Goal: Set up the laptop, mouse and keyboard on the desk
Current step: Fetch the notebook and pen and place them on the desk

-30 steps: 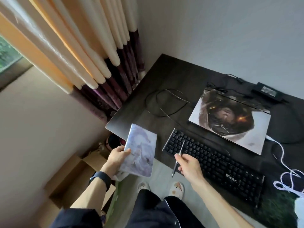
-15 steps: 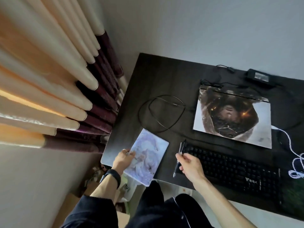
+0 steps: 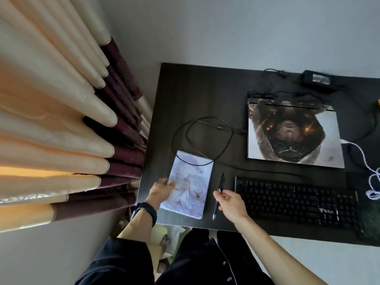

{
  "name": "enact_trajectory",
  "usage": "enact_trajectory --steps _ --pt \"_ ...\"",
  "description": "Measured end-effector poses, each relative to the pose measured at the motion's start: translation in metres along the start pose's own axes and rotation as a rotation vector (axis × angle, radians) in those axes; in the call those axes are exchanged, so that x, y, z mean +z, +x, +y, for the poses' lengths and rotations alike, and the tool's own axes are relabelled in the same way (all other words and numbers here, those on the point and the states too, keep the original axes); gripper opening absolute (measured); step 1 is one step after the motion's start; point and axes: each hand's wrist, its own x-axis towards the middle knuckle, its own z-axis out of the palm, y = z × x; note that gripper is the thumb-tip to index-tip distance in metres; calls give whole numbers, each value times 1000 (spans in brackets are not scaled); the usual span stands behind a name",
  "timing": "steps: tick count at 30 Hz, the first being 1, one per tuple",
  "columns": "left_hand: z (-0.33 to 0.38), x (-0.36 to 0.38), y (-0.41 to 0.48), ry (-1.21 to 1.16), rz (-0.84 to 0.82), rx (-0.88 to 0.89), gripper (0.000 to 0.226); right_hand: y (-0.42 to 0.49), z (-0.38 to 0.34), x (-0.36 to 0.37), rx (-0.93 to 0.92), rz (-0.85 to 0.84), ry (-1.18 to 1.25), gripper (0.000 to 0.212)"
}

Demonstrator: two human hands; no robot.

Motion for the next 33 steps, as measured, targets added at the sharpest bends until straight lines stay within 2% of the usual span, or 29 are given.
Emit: enact_trajectory --steps 3,6,9,11,15,18,27,33 --pt "-33 1 -8 -47 -60 -7 57 3 0 8 6 -15 -57 22" --pt "-76 -3 -11 -81 -47 -35 58 6 3 15 12 -29 -68 21" --pt "-94 -9 -20 -57 -39 -40 40 7 4 18 4 -39 -62 20" --pt "-90 -13 -28 -6 11 -11 36 7 7 18 3 -46 -65 22" --pt "-64 -18 -25 97 74 55 43 5 8 15 0 -38 -64 27" --pt "-41 -18 -19 139 100 91 41 3 11 10 8 -13 -47 23" --pt "-10 2 -6 4 128 33 41 7 24 4 58 32 -31 24" --pt "-36 9 -16 -42 73 -41 40 19 32 20 49 22 -126 18"
